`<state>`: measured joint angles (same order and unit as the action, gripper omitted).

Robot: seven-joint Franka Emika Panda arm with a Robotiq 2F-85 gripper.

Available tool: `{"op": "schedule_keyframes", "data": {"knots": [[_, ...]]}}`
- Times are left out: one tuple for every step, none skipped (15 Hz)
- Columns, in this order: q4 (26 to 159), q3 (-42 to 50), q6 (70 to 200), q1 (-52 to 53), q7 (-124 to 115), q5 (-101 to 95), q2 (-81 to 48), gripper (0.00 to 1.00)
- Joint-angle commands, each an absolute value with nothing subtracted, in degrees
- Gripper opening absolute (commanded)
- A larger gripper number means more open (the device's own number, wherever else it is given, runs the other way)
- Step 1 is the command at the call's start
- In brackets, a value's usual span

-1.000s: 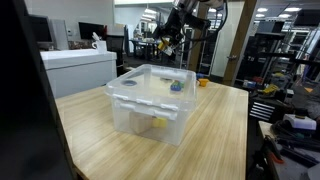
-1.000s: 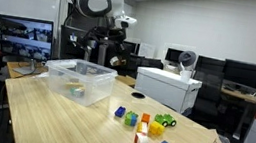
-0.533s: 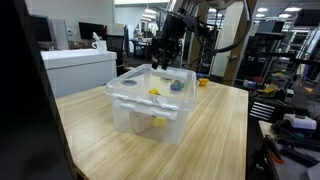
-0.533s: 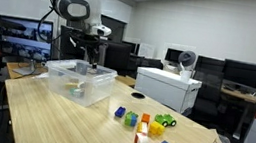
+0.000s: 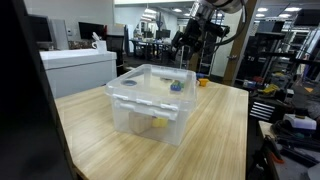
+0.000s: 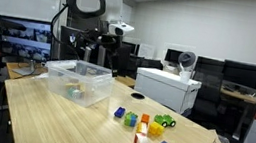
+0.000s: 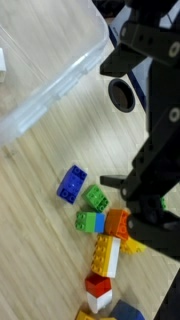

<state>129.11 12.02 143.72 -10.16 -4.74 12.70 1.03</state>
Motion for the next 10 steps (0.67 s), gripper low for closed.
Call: {"op": "schedule_keyframes", "data": {"knots": [[128.6, 14.0, 143.7, -12.9, -7.0, 10.6, -1.7, 1.0], [128.6, 14.6, 143.8, -13.4, -7.3, 10.0, -2.8, 1.0], [128.6, 15.2, 144.2, -14.0, -7.9, 9.1, -4.2, 1.0], [128.1, 16.0, 144.6, -14.7, -8.6, 8.3, -6.6, 1.0], [127.8, 16.4, 145.1, -15.1, -9.0, 8.3, -8.1, 1.0], [127.4, 16.8, 146.0, -15.5, -9.1, 8.3, -10.1, 1.0], [127.2, 16.9, 147.4, -15.7, -8.5, 8.8, -11.8, 1.0], [126.6, 17.0, 148.7, -15.9, -8.7, 9.0, -13.9, 1.0], [126.0, 16.9, 150.2, -15.8, -9.0, 9.1, -15.6, 1.0], [125.4, 16.9, 151.3, -15.6, -9.4, 8.7, -17.3, 1.0]]}}
